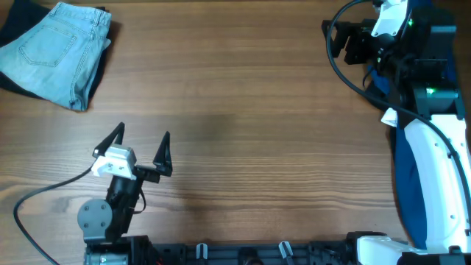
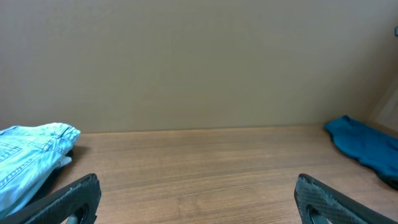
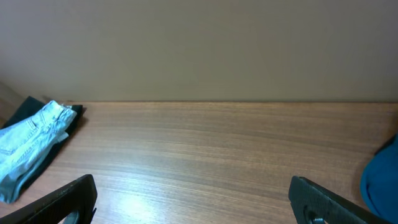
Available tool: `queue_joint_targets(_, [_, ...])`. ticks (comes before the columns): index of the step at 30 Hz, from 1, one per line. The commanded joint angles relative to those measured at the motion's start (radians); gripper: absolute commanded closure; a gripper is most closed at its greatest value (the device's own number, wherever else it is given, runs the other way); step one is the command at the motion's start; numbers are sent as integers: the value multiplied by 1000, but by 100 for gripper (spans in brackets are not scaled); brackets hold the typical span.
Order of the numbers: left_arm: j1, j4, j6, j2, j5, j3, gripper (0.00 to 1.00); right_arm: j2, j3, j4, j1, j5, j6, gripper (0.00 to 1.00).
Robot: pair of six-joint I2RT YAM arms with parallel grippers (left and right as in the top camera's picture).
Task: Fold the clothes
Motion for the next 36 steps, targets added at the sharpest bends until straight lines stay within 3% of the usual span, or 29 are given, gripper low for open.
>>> queue_joint_targets(1, [-24, -22, -13, -78, -50, -30, 0, 8, 5, 2, 5, 3, -18, 0])
queue_joint_targets(16, [-24, -41, -14, -188, -53, -162, 0, 8, 5, 2, 5, 3, -18, 0])
queue_joint_targets(19, [-24, -148, -17, -188, -54, -162, 0, 8, 5, 2, 5, 3, -18, 0])
queue_joint_targets(36, [-24, -144, -16, -184, -53, -162, 0, 8, 5, 2, 5, 3, -18, 0])
